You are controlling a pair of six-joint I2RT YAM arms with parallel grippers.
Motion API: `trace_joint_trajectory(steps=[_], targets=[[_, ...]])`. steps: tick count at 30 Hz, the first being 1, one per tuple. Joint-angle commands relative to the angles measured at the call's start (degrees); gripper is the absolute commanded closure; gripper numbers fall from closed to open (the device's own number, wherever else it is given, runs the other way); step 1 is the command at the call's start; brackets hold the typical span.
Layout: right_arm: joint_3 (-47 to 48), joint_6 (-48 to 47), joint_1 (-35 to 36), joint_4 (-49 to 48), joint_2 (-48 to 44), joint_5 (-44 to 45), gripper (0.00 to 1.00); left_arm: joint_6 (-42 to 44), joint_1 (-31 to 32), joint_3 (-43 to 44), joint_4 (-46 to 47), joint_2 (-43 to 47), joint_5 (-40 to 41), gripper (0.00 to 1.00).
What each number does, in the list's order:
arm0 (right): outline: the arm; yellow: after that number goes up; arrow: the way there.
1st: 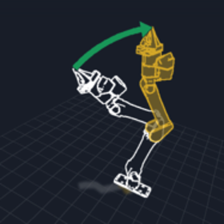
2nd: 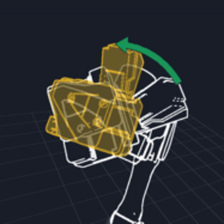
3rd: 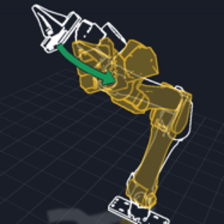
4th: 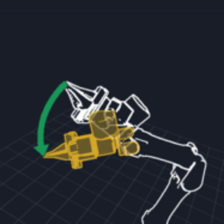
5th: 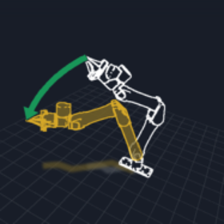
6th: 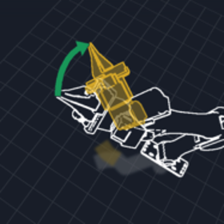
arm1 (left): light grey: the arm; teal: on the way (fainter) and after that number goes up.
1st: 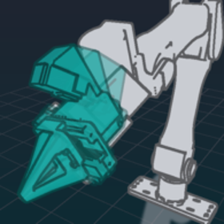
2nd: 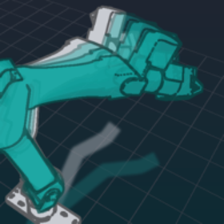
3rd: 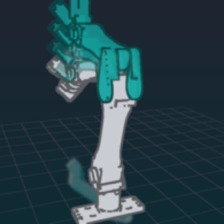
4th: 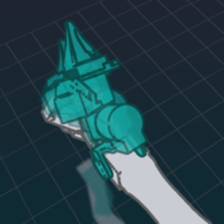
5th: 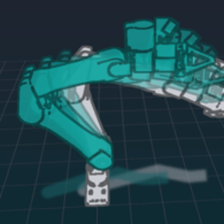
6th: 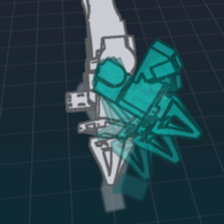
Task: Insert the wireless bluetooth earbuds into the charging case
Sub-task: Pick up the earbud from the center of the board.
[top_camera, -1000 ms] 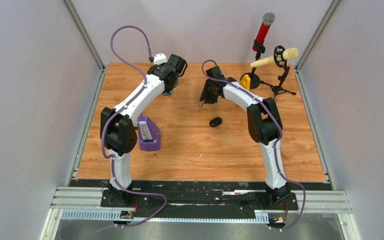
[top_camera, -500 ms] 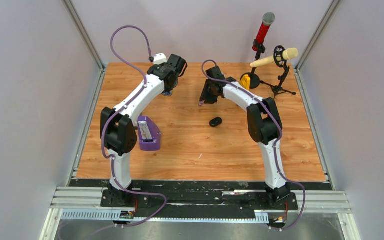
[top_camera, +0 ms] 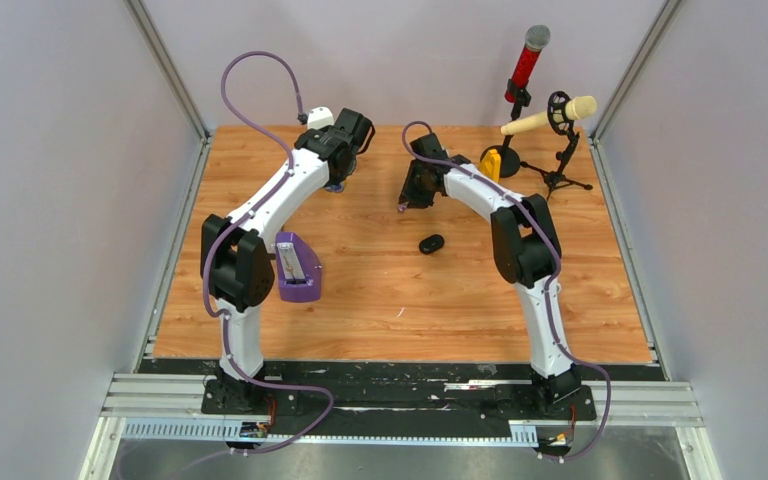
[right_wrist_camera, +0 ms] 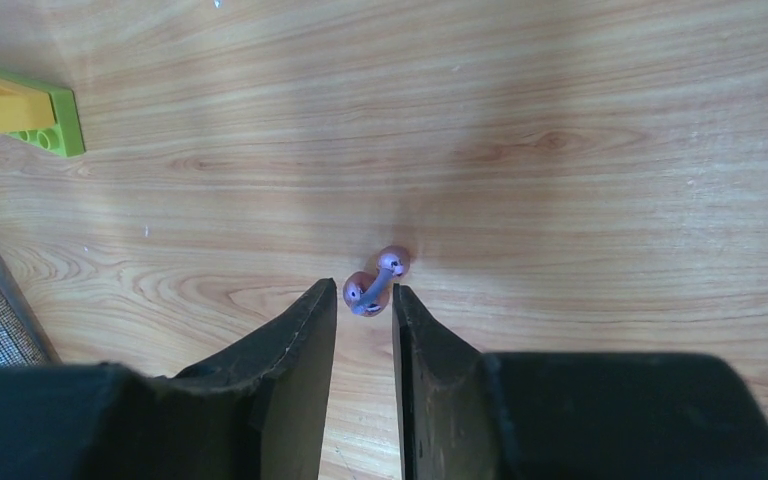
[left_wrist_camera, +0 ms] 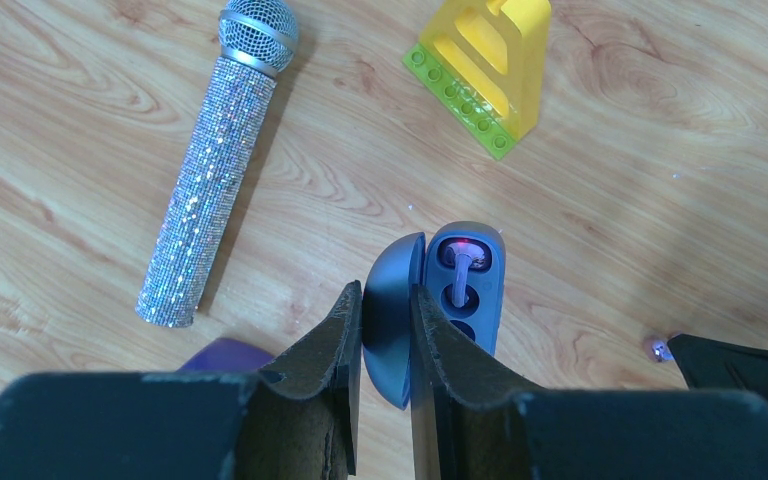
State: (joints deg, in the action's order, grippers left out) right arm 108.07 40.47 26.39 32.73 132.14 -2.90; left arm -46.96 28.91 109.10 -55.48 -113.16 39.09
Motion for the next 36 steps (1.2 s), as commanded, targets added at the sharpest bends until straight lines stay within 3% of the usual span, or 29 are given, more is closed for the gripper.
trace_joint_trajectory(steps=[1, 36], targets=[[2.88, 0.93, 0.24, -0.28, 0.71, 0.08, 0.72, -0.65, 0.44, 0.81, 0.39, 2.77, 1.95, 1.0], [1.71, 0.86, 0.11, -0.17, 0.81, -0.97, 0.76, -0.59, 0.38, 1.05, 0.16, 2.86, 1.78, 1.0]])
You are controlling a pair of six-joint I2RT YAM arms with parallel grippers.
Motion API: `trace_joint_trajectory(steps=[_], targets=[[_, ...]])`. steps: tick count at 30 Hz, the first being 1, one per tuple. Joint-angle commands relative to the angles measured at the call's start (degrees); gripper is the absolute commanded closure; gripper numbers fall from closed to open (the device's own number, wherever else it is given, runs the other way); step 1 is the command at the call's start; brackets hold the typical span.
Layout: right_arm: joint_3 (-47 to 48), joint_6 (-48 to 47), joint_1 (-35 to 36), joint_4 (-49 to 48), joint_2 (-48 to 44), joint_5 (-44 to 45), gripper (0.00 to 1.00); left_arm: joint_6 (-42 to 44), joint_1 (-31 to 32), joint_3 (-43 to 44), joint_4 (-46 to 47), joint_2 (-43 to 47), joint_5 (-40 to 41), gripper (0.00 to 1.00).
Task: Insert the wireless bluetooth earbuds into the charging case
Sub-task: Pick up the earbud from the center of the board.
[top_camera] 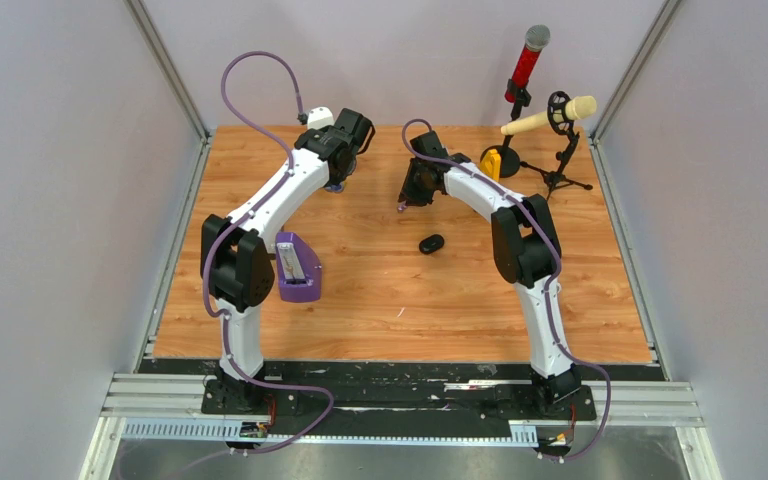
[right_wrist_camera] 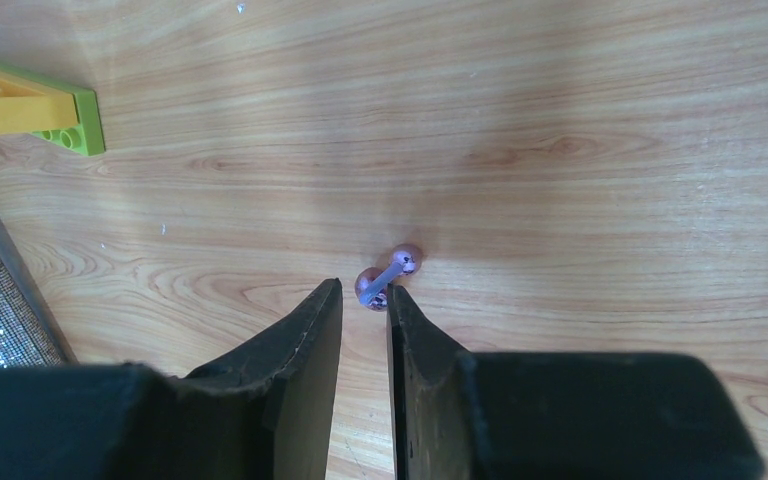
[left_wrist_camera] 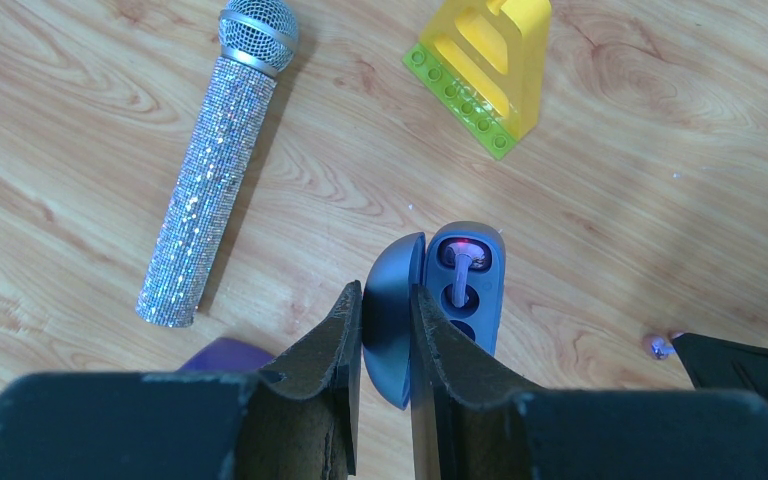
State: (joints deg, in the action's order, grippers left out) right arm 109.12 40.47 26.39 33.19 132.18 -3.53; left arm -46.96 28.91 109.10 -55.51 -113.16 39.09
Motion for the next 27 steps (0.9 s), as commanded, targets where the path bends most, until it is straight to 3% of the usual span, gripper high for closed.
trace_joint_trajectory(steps=[1, 19, 27], targets=[[0.65, 0.83, 0.11, -0.64, 0.81, -0.34, 0.76, -0.61, 0.43, 1.06, 0.16, 2.86, 1.78, 1.0], [-1.18, 0.93, -0.29, -0.81, 1.06, -1.01, 0.73, -0.6, 0.45, 1.2, 0.15, 2.77, 1.69, 1.0], [0.03, 0.54, -0.31, -0.9, 1.06, -1.3, 0.81, -0.59, 0.45, 1.28, 0.09, 2.6, 1.71, 1.0]])
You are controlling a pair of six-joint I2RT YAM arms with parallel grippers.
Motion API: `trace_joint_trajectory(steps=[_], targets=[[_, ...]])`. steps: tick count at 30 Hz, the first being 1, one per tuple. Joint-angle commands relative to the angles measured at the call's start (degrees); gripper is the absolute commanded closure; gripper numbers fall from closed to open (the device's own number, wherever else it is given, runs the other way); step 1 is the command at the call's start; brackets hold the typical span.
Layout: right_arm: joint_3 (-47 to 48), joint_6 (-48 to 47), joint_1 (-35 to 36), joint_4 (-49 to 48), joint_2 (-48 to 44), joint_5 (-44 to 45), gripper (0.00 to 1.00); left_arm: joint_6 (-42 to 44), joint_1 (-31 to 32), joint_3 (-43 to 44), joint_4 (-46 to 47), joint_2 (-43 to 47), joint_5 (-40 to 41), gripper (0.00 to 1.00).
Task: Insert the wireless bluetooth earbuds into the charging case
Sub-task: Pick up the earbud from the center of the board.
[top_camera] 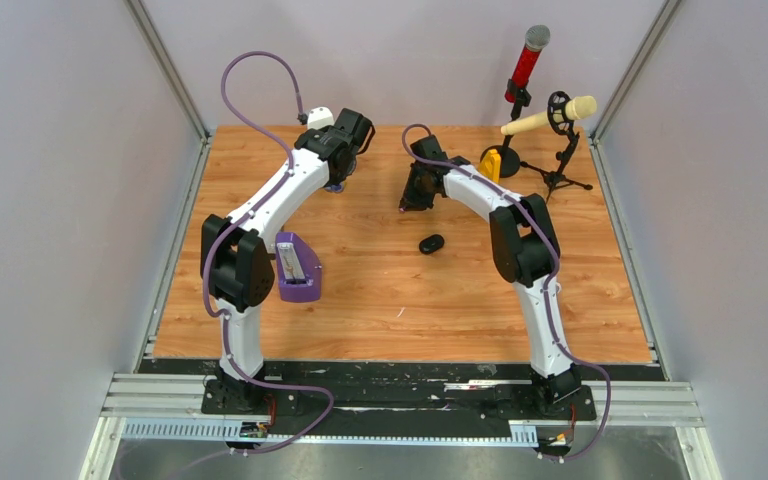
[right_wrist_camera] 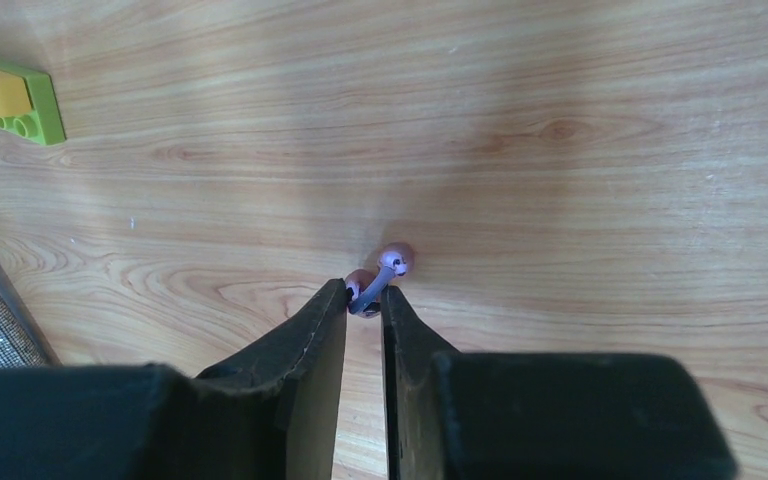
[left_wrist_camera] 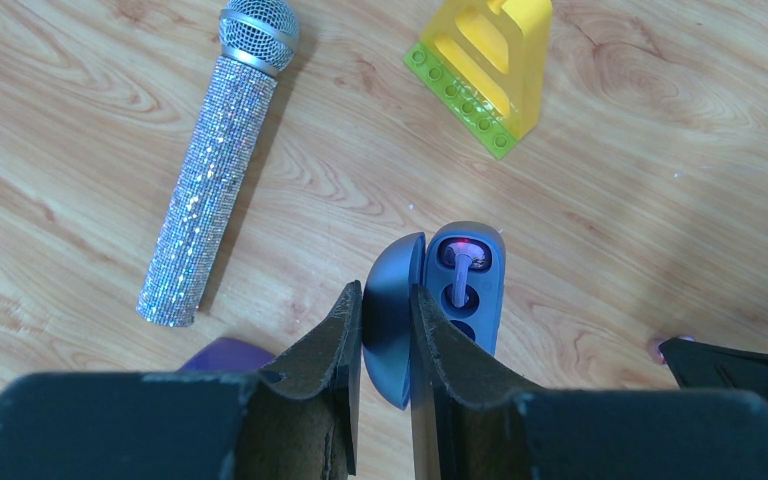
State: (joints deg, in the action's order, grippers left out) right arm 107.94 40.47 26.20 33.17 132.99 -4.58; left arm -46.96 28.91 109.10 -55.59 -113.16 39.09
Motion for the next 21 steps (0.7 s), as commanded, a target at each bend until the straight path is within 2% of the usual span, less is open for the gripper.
trace_joint_trajectory(steps=[1, 5, 12, 21], targets=[[1.26, 0.49, -0.17, -0.88, 0.32, -0.25, 0.83, -0.59, 0.4, 1.24, 0.2, 2.6, 1.7, 1.0], [1.14, 0.33, -0.18, -0.9, 0.17, -0.18, 0.83, -0.61, 0.45, 1.2, 0.14, 2.66, 1.66, 1.0], [1.22, -0.19, -0.43, -0.87, -0.86, -0.17, 0.79, -0.59, 0.43, 1.27, 0.17, 2.61, 1.45, 1.0], [1.39, -0.39, -1.03, -0.91, -1.47, -0.47, 0.8, -0.59, 0.45, 1.27, 0.22, 2.68, 1.51, 1.0]])
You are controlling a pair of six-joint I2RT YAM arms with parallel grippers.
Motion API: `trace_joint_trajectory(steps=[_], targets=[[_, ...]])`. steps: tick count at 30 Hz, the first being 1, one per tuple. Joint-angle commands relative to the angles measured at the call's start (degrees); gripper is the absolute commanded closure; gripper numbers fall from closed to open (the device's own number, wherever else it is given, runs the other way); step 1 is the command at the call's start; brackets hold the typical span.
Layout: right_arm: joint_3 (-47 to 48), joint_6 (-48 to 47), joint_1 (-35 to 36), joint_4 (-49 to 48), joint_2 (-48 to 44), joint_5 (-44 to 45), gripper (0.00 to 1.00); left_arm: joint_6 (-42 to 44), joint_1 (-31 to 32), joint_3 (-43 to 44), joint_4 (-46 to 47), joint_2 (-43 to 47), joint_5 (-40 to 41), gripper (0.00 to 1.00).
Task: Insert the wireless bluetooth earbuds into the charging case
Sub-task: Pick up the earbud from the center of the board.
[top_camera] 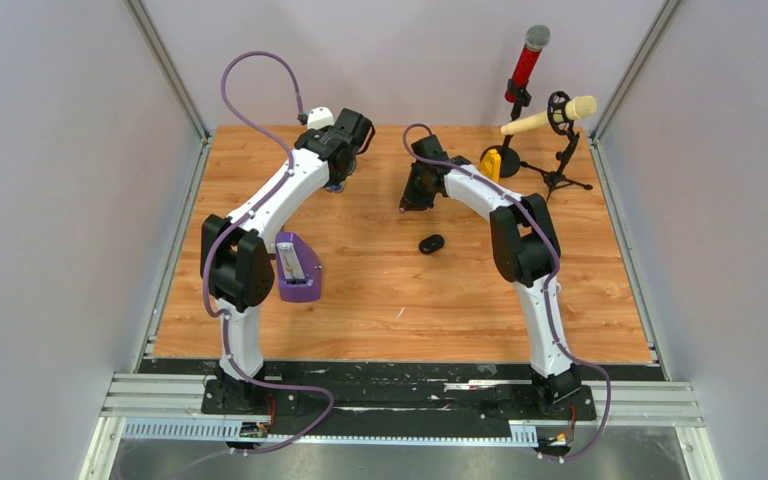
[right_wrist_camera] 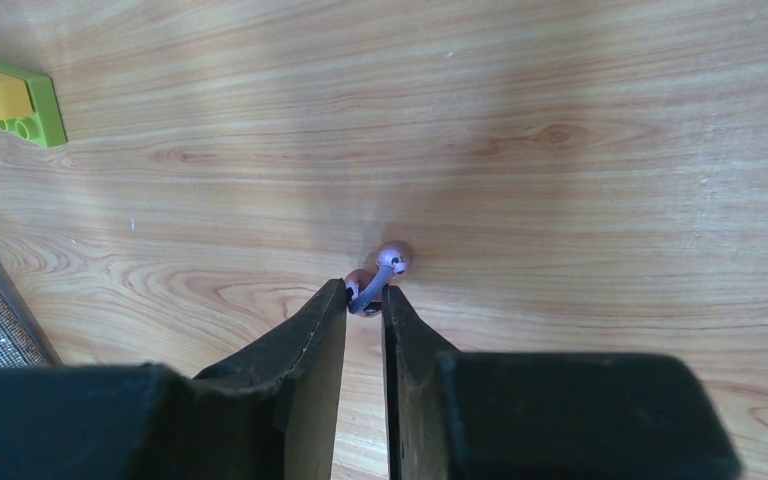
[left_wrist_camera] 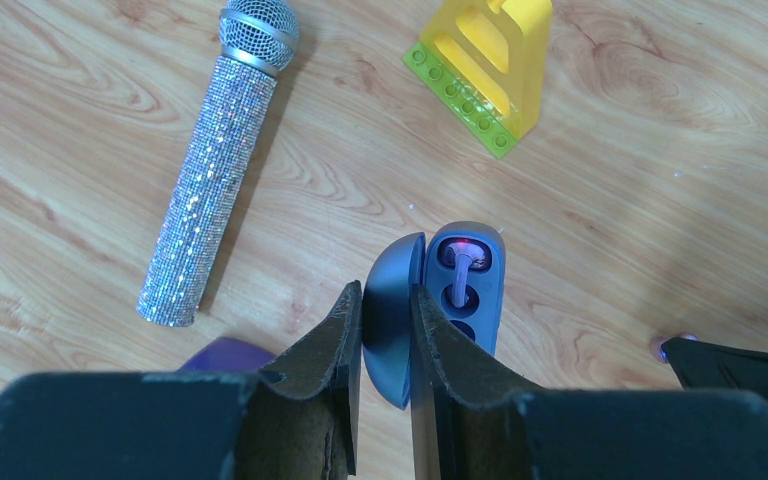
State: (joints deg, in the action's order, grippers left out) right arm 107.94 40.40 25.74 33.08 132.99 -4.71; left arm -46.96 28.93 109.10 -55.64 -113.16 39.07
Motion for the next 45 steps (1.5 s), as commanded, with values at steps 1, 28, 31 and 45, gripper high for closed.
trace_joint_trajectory(steps=[1, 28, 31, 45], targets=[[1.47, -0.32, -0.6, -0.8, -1.51, -0.45, 0.8, -0.59, 0.47, 1.24, 0.22, 2.69, 1.54, 1.0], [-2.59, -18.54, -0.86, -3.04, -12.29, -2.57, 1.0, -0.55, 0.91, 0.95, 0.65, 2.96, -0.97, 1.0], [-9.09, -22.15, -0.96, -8.75, -17.99, -6.15, 1.0, -0.67, 1.31, 1.25, 0.54, 2.61, -1.94, 1.0], [-15.02, -26.1, -1.04, -13.8, -26.38, -34.76, 1.0, -0.3, 4.45, 3.14, 0.27, 0.49, -3.49, 1.0]])
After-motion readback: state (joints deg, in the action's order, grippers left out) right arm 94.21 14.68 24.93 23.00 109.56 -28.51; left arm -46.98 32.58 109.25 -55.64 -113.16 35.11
